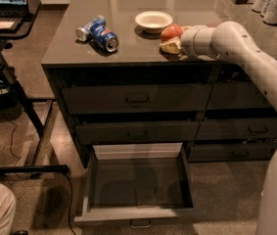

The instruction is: Pick apple from bottom drawer and place on counter

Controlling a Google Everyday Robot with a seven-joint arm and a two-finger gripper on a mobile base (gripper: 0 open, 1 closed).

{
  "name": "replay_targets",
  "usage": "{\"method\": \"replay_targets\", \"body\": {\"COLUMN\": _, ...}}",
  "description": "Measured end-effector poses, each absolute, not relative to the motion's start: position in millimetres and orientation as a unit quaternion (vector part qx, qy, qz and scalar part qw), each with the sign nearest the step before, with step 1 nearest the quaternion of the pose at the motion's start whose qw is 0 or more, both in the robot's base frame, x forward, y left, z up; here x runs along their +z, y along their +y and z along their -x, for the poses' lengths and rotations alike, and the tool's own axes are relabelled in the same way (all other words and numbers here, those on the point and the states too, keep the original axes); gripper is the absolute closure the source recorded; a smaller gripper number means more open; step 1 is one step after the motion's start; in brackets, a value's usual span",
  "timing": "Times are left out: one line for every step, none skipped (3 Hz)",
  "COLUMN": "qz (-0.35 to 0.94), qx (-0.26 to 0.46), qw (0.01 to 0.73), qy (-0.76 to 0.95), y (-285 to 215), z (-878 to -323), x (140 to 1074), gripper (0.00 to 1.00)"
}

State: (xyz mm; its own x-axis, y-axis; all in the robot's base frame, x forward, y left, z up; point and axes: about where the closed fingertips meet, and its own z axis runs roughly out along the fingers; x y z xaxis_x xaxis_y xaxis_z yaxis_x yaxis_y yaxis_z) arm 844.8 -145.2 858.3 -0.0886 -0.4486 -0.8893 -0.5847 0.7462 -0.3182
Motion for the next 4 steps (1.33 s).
{"method": "replay_targets", "body": {"qz": 0.343, "qx": 0.07, "qw": 0.592, "qy": 0.726, "y": -145.7, "z": -852.9, "x": 863.8, "gripper": 0.58}}
{"method": "replay_targets", "body": {"qz": 0.34, "qx": 0.081, "qw": 0.603, "qy": 0.717, "y": -144.3, "z": -856.8, "x": 871.7, "gripper": 0.34}}
{"method": "replay_targets", "body": {"qz": 0.339, "qx": 0.099, "qw": 0.608, "qy": 0.711, "y": -140.7, "z": -858.8, "x": 872.4, "gripper": 0.12}}
{"method": "replay_targets", "body": {"qz": 0.339, "qx": 0.1, "qw": 0.608, "qy": 0.711, "y": -140.4, "z": -858.9, "x": 872.4, "gripper": 0.0}}
